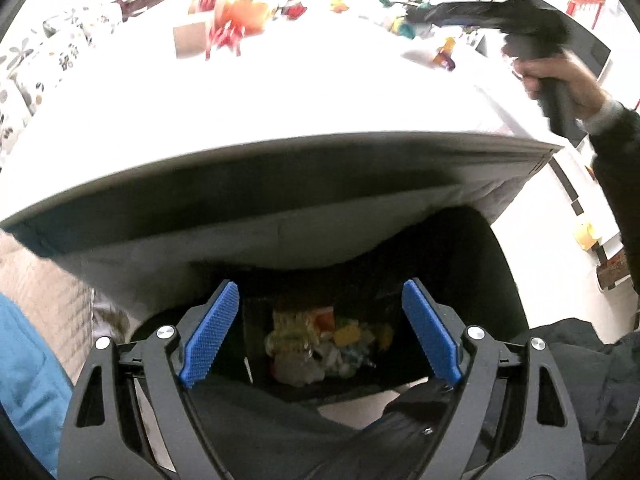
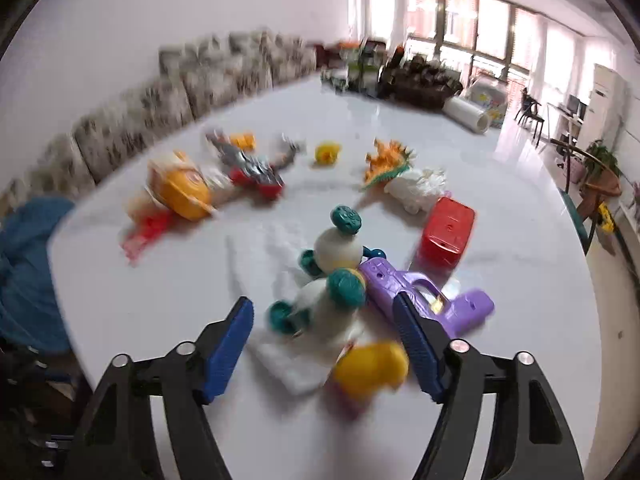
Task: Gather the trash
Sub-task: 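Grasp the teal-white toy with the right gripper while the left gripper grasps the tissue, then drop the tissue and teal-white toy into the bin with both grippers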
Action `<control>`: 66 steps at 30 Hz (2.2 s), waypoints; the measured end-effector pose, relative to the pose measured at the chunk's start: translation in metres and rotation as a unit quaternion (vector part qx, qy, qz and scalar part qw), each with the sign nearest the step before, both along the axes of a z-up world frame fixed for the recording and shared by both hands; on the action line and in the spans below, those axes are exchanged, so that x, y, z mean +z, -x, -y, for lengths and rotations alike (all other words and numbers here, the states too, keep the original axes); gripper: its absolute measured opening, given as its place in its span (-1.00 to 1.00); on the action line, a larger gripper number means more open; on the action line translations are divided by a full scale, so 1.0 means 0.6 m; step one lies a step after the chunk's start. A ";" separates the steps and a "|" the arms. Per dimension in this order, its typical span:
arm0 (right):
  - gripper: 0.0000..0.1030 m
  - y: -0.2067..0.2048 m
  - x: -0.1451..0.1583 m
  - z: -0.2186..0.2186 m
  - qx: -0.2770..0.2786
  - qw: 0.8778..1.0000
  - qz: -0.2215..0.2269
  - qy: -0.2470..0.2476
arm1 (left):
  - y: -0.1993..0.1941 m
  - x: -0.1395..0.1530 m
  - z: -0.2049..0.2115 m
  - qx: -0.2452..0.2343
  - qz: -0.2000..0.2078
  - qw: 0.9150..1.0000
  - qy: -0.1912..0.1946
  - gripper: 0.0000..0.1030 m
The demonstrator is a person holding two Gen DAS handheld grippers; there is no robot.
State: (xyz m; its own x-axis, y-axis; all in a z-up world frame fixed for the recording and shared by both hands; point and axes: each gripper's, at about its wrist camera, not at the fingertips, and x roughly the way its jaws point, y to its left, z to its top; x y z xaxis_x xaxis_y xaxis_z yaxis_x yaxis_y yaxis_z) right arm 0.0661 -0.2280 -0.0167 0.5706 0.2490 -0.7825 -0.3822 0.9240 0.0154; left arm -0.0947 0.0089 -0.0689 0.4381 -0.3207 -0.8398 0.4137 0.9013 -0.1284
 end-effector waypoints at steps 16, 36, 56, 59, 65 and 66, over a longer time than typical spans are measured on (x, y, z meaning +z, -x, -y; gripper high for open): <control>-0.02 0.099 0.120 0.126 -0.020 0.976 0.056 -0.210 | -0.217 0.109 0.171 0.026 0.043 0.993 0.106 0.69; -0.02 0.222 0.115 0.130 -0.021 0.970 0.089 -0.223 | -0.119 0.200 0.162 -0.029 0.213 0.975 0.051 -0.98; 0.33 0.326 -0.323 -0.111 0.102 0.948 -0.283 -0.108 | -0.018 -0.285 0.022 -0.065 -0.150 0.985 -0.061 0.44; 0.33 0.327 -0.344 -0.108 0.097 0.956 -0.269 -0.061 | -0.033 -0.340 0.018 -0.056 -0.193 0.975 -0.090 0.44; 0.32 0.369 -0.152 -0.045 0.103 0.974 -0.162 -0.120 | -0.020 -0.254 0.002 -0.065 -0.139 0.987 -0.055 0.45; 0.33 0.370 -0.111 -0.025 0.101 0.977 -0.132 -0.130 | -0.018 -0.230 0.002 -0.068 -0.124 0.989 -0.048 0.45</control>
State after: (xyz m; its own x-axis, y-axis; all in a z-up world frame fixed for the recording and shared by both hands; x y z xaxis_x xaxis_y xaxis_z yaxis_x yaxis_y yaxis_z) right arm -0.1558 -0.2129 -0.0832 0.2760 0.5466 -0.7906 -0.5079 0.7813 0.3629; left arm -0.0840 0.0079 -0.2071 0.1730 -0.2768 -0.9452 0.4985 0.8523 -0.1583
